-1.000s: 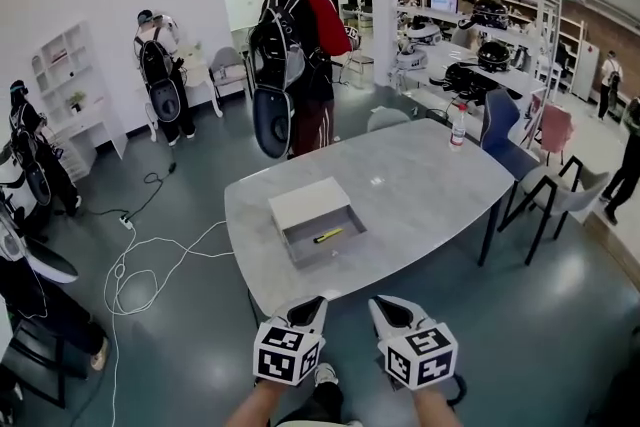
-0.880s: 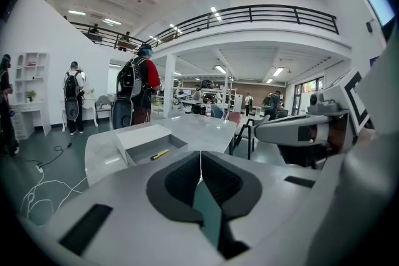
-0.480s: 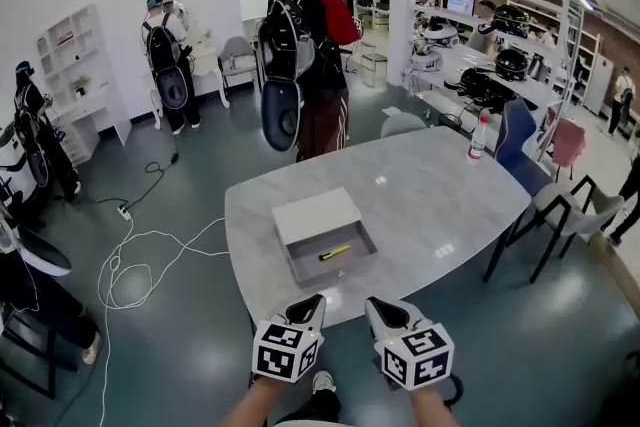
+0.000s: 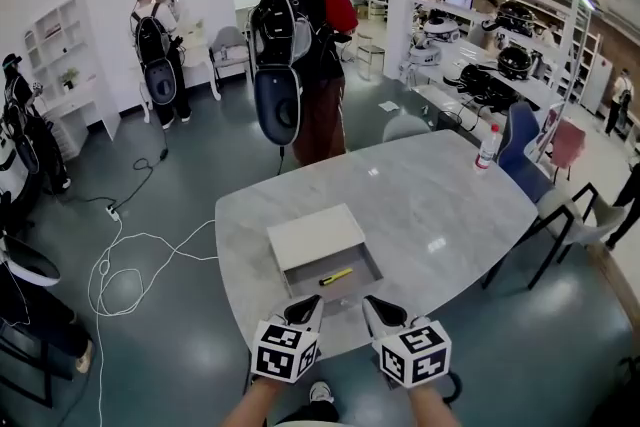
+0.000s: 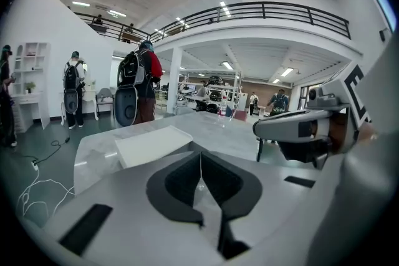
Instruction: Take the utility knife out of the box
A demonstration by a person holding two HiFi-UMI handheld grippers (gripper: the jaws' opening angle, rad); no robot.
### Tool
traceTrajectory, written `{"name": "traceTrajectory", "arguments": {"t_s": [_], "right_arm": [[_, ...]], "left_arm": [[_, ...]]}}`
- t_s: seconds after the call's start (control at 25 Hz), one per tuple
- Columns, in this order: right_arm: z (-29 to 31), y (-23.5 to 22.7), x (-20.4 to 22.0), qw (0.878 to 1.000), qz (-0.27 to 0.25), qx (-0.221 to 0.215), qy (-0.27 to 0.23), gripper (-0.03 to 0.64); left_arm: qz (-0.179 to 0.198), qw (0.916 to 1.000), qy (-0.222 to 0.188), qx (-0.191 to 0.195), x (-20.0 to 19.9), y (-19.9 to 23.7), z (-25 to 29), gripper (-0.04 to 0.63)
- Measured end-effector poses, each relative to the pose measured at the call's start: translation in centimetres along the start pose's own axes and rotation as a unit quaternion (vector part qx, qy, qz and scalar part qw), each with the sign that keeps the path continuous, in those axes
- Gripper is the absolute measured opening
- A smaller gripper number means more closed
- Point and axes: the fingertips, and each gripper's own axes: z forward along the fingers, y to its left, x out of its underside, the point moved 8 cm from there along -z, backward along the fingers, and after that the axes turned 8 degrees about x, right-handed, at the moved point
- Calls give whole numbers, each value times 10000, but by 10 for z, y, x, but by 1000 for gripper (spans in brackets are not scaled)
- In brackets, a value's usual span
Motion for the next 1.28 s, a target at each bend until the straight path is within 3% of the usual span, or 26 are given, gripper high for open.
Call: {"name": "traceTrajectory", "arguments": {"t_s": [0.6, 0.88, 1.12, 1.28], "right_arm": [[85, -13, -31, 9994, -101, 124, 309, 5], [108, -11, -31, 9986, -191, 73, 478, 5], [120, -13, -32, 9981, -275, -79, 540, 5], [129, -20, -28, 9971, -394, -328, 563, 5]], "left_arm": [[46, 9982, 426, 409, -12, 70, 55, 15], [280, 9952, 735, 588, -5, 82, 69, 15], [709, 9912, 1009, 490, -5, 87, 78, 17], [721, 9891, 1159, 554, -2, 88, 87, 17]]}}
